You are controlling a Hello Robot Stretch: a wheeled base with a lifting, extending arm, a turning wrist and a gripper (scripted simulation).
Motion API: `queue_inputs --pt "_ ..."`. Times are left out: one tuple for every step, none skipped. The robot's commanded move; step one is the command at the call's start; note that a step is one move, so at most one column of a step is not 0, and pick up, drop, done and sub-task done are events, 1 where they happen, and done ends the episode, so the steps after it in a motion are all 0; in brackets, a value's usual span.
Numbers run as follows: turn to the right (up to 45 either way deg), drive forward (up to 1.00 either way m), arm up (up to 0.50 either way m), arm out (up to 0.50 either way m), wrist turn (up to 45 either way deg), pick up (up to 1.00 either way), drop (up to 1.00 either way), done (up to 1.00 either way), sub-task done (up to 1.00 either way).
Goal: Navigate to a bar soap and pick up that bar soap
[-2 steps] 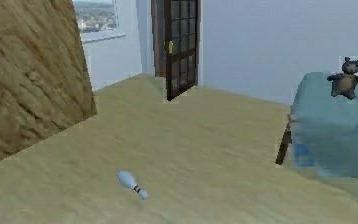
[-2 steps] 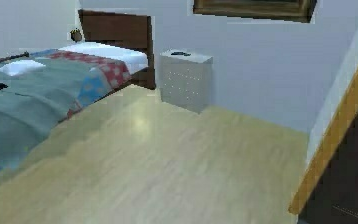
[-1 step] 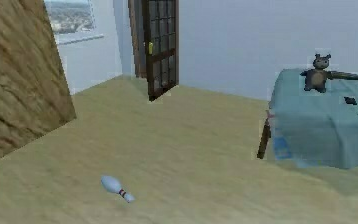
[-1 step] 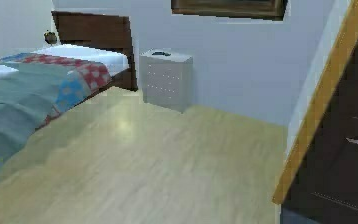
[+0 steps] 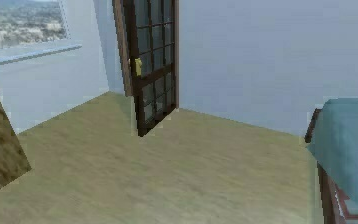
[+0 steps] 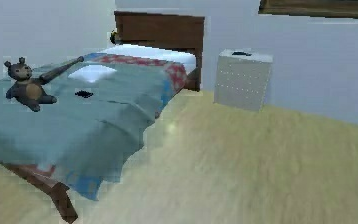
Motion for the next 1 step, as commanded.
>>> queue_inputs --pt "6.0 0.0 0.0 0.0 0.0 0.0 0.0 0.0 0.0"
